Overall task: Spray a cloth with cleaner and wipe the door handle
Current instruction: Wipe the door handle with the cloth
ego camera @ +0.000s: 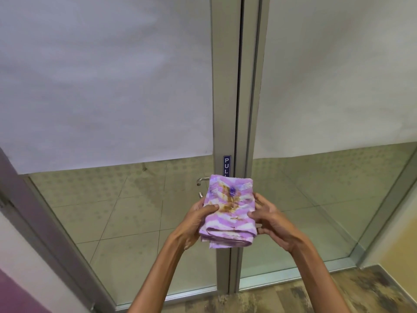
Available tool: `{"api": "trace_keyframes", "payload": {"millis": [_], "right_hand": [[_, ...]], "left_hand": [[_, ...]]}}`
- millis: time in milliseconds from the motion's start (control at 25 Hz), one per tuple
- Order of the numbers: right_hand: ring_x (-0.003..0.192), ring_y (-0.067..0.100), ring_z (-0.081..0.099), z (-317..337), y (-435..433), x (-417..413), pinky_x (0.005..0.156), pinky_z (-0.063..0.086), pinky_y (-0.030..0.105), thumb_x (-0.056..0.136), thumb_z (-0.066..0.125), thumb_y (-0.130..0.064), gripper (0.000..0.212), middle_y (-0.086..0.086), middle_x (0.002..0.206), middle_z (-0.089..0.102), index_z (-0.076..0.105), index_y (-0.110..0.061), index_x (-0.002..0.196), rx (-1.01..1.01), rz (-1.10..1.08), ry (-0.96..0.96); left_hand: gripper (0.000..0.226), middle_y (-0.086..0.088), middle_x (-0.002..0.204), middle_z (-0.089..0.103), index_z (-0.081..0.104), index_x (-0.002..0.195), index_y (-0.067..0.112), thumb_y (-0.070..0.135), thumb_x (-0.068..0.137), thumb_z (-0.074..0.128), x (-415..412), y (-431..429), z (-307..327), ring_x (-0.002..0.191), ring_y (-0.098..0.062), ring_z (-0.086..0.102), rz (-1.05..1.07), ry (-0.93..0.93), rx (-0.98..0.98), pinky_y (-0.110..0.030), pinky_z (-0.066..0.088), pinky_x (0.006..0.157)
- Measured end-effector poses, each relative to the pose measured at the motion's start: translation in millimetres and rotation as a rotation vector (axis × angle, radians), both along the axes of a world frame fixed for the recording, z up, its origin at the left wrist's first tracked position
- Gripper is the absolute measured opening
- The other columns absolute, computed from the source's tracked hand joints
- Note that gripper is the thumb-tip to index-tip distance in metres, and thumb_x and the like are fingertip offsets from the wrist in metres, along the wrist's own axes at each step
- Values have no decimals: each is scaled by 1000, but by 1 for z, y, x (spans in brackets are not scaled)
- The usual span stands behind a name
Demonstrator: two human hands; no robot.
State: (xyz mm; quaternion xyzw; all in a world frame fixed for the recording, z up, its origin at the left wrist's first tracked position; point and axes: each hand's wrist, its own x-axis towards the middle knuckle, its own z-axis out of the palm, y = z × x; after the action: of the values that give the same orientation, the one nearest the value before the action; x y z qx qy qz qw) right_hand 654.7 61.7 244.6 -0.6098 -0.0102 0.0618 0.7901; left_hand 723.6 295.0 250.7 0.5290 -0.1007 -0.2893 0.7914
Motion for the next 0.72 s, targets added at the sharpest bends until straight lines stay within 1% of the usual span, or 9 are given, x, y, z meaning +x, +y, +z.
{"api": "trace_keyframes", "payload": {"millis": [40,120,240,320,440,480,560,640,720], "right_hand": [[98,26,70,2,4,-6,62,60,33,78,72,-8,66,7,129,68,50,-28,137,-3,-9,-8],[101,28,70,5,13,-19,65,61,35,78,72,-4,67,8,129,68,51,-29,137,30,-23,-29],[113,34,65,8,34,-45,76,62,45,82,74,-3,65,11,134,63,51,-27,137,99,48,-84],[114,34,65,10,55,-66,76,62,44,81,73,1,65,11,135,63,52,-23,137,113,43,-111],[98,22,71,13,87,-100,61,60,30,78,67,8,64,5,124,69,58,-24,132,51,-51,-162],[92,19,71,14,95,-111,58,59,28,77,63,11,65,3,120,70,59,-24,131,35,-72,-167],[88,18,69,16,111,-134,59,57,28,77,59,14,63,3,115,71,61,-21,129,29,-99,-183],[87,20,68,19,125,-155,61,56,29,78,67,8,48,4,111,72,68,-16,119,15,-133,-227],[94,23,64,23,135,-175,62,55,25,78,66,9,30,-1,110,69,75,-14,95,26,-158,-280]], "left_hand": [[52,-19,119,72,55,131,2,10,83,72,-5,9,1,95,-31,74,-46,-14,-6,-36,65,75],[54,-19,126,67,52,135,4,5,83,66,-16,26,3,104,-32,71,-106,-67,-6,-37,64,80],[50,-15,125,70,51,136,8,2,88,65,-39,50,5,104,-29,72,-120,-137,-40,-34,63,79],[46,-13,126,71,52,134,9,2,91,66,-59,69,5,105,-27,73,-105,-194,-56,-33,62,80],[41,-12,123,71,61,126,15,1,87,68,-93,95,8,102,-25,73,-65,-316,-50,-30,62,78],[41,-11,120,72,63,123,17,-2,86,66,-105,101,9,100,-22,72,-50,-344,-56,-29,61,78],[45,-9,115,72,67,117,19,-12,85,60,-129,112,10,97,-20,71,-23,-362,-86,-29,61,78],[50,-7,113,73,71,109,19,-21,86,52,-151,120,13,93,-18,72,-7,-330,-108,-29,62,76],[46,-4,119,74,72,94,17,-23,89,49,-172,125,15,96,-19,74,14,-293,-126,-30,63,75]]}}
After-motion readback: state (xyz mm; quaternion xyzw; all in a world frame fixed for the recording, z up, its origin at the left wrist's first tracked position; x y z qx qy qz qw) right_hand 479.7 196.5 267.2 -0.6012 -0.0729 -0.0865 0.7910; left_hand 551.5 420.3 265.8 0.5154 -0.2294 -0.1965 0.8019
